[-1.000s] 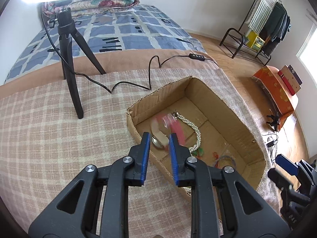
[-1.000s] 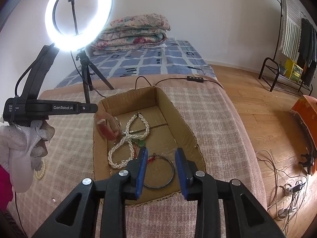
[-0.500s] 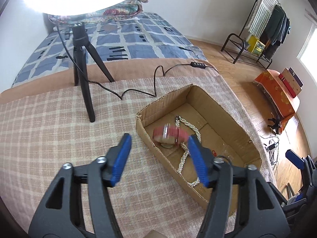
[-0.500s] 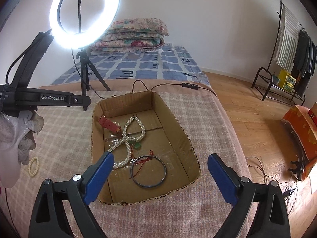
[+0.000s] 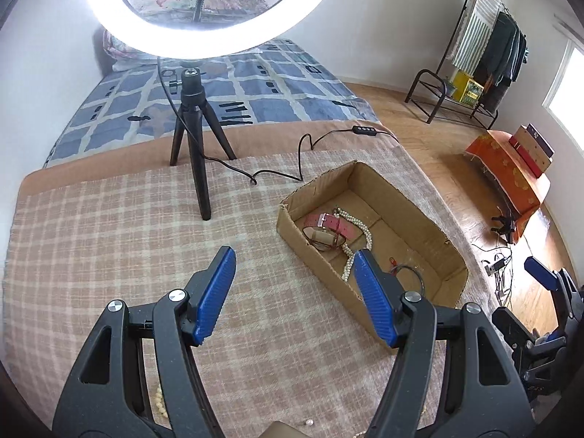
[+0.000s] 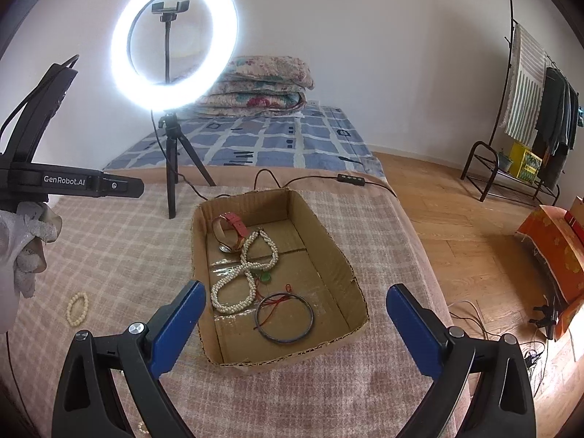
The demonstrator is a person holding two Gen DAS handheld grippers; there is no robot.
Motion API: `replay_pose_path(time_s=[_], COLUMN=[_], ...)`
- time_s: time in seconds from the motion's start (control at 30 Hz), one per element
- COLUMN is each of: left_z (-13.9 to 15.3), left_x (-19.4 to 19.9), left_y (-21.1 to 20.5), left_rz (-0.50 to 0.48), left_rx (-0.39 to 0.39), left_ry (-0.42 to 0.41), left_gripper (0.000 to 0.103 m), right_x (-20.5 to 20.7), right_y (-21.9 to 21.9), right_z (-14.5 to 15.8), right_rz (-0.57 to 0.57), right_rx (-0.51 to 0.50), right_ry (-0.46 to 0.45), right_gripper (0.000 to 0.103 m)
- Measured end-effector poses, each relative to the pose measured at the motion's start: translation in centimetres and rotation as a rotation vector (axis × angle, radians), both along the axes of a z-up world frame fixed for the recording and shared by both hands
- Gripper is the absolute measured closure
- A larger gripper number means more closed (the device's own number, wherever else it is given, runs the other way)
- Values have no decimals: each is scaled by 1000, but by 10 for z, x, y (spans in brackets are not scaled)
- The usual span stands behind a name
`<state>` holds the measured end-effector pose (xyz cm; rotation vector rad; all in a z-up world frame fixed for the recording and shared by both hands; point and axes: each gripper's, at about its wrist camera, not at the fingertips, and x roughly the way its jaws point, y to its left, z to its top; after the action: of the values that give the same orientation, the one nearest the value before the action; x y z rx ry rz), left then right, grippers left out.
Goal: Organize jewelry
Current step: 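Close left tool on cream bead bracelet while right tool closes on small pearl earring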
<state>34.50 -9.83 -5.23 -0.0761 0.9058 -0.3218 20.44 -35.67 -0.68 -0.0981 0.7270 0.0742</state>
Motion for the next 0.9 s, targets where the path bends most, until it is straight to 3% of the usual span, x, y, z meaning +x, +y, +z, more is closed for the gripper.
replay_pose_path(time_s=[0.3,0.5,0.7,0.9], left_z=[23,14,-11,-43], left_x=[-43,-73,-87,-93], left_y=[53,86,115,142], left_rz=[22,41,84,117], left_rx=[-22,-21,-14,-28], left_ry=[-31,-20,26,88], left_gripper=[34,34,34,34], right_x=[-32,-49,-61,-70], right_y=[30,55,78,106], right_z=[15,16,1,-19], right_rz=[125,199,284,399], right_rx=[39,23,12,20], right_ry=[-74,-63,4,78], right_gripper=[3,6,18,40])
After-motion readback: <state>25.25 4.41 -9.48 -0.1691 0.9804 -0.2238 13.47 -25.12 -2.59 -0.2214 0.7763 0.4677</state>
